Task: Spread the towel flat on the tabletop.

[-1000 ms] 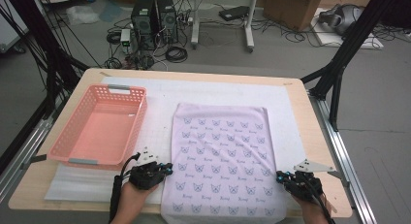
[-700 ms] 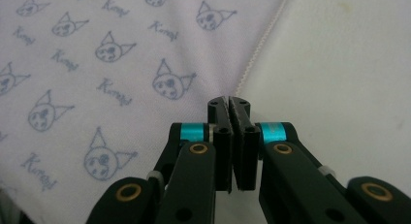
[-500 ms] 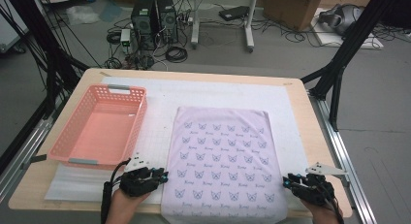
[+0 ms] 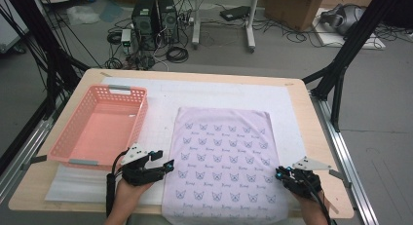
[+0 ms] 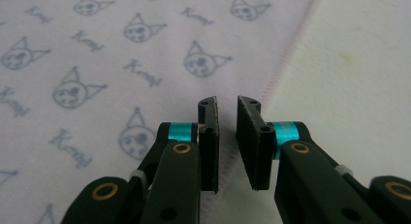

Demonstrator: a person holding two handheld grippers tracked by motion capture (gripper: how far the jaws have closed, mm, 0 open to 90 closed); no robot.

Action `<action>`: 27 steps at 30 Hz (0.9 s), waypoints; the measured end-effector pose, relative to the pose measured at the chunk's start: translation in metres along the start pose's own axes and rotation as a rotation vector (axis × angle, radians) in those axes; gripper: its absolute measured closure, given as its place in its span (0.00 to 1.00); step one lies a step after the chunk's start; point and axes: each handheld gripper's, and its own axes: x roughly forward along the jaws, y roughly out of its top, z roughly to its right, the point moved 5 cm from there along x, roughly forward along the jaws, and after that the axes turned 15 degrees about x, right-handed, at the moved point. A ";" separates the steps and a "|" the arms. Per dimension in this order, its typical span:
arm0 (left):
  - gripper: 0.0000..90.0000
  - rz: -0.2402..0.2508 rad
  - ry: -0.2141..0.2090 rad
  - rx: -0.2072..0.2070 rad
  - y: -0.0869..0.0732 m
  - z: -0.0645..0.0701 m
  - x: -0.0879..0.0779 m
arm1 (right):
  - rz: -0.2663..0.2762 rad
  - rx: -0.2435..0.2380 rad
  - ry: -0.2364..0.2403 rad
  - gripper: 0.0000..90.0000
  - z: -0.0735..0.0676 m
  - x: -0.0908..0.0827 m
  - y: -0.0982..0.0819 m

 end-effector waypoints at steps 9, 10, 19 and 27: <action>0.36 0.063 0.009 -0.004 0.016 -0.003 0.002 | 0.118 0.052 0.020 0.61 0.006 -0.016 0.017; 0.34 0.074 0.006 -0.005 0.018 -0.004 0.003 | 0.124 0.047 0.030 0.58 0.004 -0.016 0.019; 0.23 0.109 -0.001 0.025 0.030 -0.013 0.014 | 0.178 0.021 0.094 0.30 0.000 -0.009 0.039; 0.23 0.111 0.009 0.020 0.031 -0.022 0.021 | 0.201 0.015 0.128 0.26 0.005 0.002 0.052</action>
